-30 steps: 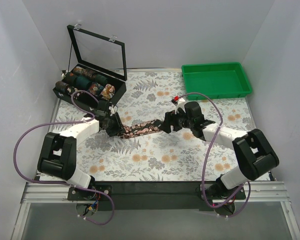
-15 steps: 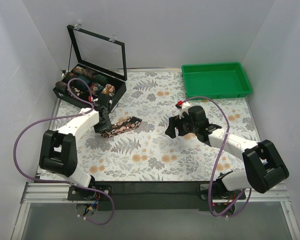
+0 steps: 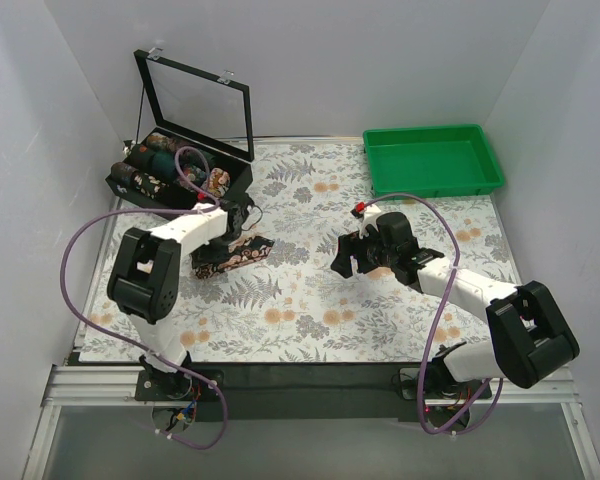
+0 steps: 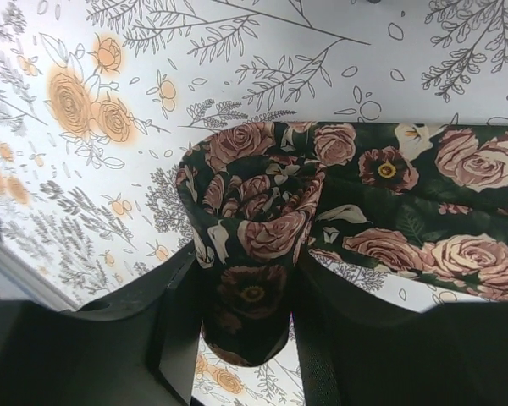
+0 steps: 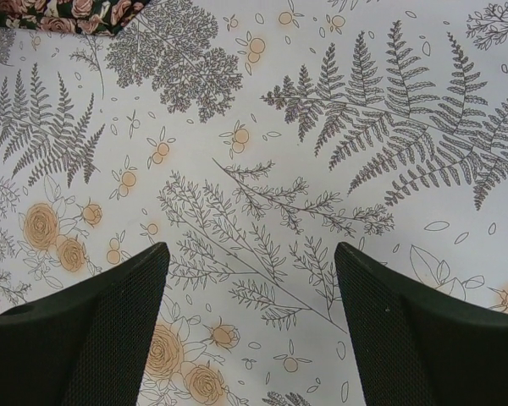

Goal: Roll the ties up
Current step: Roll the tie

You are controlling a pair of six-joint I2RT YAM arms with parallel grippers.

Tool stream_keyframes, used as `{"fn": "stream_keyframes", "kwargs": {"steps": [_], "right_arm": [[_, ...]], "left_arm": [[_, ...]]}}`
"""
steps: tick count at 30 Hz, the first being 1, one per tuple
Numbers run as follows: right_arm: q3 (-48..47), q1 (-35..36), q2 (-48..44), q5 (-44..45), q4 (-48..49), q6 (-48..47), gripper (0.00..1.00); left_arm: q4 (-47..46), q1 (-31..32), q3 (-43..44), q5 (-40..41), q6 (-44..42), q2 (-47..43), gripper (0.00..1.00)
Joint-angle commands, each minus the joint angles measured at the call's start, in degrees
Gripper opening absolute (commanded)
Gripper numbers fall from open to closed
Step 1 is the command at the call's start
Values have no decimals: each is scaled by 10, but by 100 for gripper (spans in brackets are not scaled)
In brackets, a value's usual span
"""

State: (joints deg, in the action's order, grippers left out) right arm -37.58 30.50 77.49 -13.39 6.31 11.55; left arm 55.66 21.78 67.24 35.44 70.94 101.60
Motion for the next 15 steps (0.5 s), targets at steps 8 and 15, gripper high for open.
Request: {"fn": "stream_keyframes", "kwargs": {"steps": [8, 15], "right_arm": [[8, 1, -2, -6, 7, -14, 72], [7, 1, 4, -8, 7, -14, 72]], "left_arm": [[74, 59, 84, 66, 51, 100, 50], [91, 87, 126, 37, 51, 116, 59]]}}
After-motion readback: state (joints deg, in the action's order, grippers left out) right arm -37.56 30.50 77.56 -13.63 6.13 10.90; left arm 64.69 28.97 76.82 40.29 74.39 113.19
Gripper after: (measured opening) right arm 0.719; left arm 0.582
